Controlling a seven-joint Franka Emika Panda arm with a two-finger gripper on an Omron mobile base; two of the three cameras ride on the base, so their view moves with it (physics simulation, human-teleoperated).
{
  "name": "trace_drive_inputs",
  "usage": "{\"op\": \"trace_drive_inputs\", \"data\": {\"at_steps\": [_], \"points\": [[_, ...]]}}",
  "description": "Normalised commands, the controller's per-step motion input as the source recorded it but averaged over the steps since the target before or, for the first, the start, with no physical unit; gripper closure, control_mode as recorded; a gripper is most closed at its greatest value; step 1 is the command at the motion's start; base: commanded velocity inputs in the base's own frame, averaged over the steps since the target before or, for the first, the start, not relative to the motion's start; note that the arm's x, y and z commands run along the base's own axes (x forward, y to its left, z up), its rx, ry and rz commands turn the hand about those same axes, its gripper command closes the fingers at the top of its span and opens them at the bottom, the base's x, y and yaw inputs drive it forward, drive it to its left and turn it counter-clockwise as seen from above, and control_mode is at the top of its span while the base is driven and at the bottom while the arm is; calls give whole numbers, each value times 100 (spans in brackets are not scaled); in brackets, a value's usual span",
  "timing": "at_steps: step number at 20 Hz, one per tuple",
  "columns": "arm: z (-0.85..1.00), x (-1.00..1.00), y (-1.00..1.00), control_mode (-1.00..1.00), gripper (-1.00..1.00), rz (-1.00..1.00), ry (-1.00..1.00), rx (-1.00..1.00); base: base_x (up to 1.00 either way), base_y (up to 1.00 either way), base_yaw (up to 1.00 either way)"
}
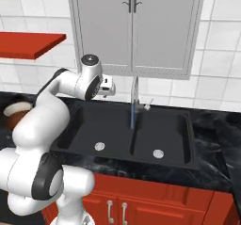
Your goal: Rinse each bowl for a few seconds and place them down in the sink or on the counter.
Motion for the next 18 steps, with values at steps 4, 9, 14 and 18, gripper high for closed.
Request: {"op": "trace_drive_inputs", "data": {"at_steps": [4,9,14,18], "points": [[0,0,0,100,-100,0,0,0,-23,68,-15],[0,0,0,100,-100,0,0,0,-28,65,-23],[0,0,0,100,-100,0,0,0,-23,62,-21],[0,0,0,100,-100,0,0,0,5,60,-11]]}}
